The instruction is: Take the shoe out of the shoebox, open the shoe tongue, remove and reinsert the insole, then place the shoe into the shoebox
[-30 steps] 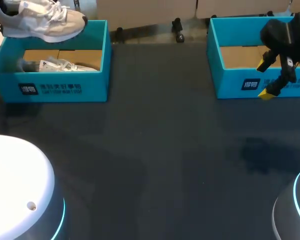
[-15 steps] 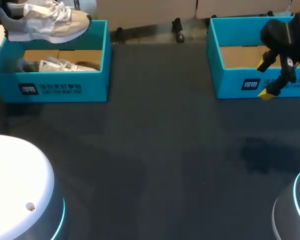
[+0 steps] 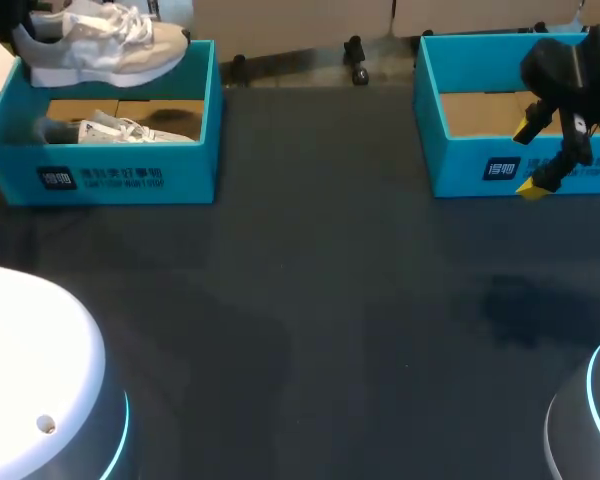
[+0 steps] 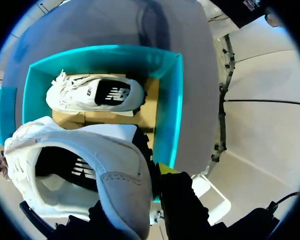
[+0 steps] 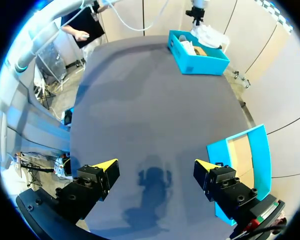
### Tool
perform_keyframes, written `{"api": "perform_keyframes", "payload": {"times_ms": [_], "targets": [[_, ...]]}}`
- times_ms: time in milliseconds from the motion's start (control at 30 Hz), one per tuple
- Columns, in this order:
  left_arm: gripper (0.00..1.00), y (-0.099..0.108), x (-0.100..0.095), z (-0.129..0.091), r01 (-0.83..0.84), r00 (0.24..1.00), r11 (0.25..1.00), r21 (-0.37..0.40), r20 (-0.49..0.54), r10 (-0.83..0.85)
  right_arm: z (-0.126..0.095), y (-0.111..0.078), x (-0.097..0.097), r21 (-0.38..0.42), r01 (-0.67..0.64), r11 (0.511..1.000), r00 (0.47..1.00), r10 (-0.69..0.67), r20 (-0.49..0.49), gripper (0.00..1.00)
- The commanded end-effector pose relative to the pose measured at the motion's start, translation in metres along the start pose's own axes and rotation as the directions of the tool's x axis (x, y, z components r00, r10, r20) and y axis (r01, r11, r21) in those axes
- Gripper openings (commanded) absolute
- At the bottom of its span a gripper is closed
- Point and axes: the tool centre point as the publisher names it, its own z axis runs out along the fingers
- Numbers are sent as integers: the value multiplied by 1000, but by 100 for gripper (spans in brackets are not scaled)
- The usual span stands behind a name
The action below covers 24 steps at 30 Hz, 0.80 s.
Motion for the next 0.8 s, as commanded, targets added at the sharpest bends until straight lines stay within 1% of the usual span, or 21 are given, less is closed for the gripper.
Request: {"api": "perform_keyframes", "payload": {"times_ms": [33,167,367,500,533,633,667,800], "targets": [[0,6,-3,13,5,1000,1000,22,-10,-5,1,1,-1,3,-1,1000,1000,1,-2,100],[0,4,-4,23,32,999,999,26,-9,-32,1,1,-1,3,-1,1000,1000,1,-2,100],[0,7,-10,38,40,999,998,41,-19,-39,1,1,-1,3,-1,1000,1000,1,-2,100],[0,8,-15,50,23,1000,999,32,-15,-22,1,1,-1,3,-1,1000,1000,1,-2,100],[0,8,-17,53,21,1000,1000,19,-21,-21,1,1,-1,3,-1,1000,1000,1,-2,100],[0,9,-22,62,3,1000,1000,25,-17,-3,1,1,-1,3,-1,1000,1000,1,-2,100],[0,9,-24,66,-4,1000,999,43,-9,5,1,1,-1,3,-1,1000,1000,1,-2,100],[0,13,-28,78,2,1000,999,48,-8,-1,1,1,-1,3,-1,1000,1000,1,-2,100]]}}
